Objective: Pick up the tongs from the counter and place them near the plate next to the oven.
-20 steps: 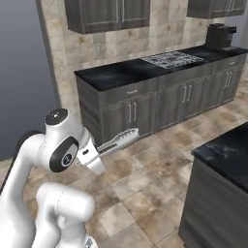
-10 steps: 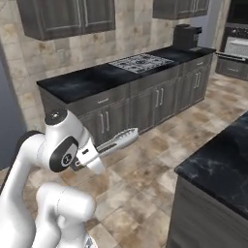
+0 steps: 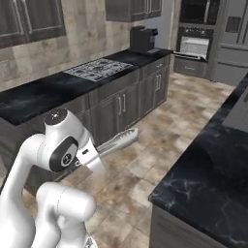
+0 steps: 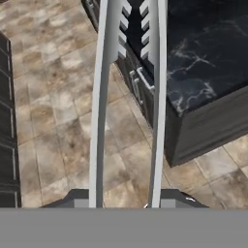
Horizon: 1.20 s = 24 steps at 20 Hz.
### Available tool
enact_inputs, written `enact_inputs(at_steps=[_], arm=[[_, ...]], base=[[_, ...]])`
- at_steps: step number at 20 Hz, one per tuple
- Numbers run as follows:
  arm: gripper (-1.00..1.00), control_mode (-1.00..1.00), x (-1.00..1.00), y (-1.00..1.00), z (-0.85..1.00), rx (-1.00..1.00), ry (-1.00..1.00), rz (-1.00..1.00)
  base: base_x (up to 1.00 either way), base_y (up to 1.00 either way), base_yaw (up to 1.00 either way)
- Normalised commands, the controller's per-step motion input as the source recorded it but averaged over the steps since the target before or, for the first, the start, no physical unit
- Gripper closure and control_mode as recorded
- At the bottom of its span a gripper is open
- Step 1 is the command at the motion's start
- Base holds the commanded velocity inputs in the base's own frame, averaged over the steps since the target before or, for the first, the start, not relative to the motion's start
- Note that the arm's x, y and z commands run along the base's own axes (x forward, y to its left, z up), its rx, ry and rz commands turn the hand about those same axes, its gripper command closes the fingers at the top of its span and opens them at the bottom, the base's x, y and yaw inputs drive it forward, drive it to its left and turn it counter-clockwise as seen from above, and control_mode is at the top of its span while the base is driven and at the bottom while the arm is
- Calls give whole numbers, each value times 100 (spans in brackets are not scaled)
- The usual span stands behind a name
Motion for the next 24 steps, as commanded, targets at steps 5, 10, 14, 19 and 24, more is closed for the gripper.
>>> enact_inputs(at_steps=[5,10,14,19,24], arm=[[100,100,0,0,0,0,0,0],[100,100,0,0,0,0,0,0],[100,100,0,0,0,0,0,0],[100,100,0,0,0,0,0,0],[100,100,0,0,0,0,0,0]], base=[[98,9,-30],[100,12,-27],[100,11,-23],[100,13,-22],[100,12,-23]])
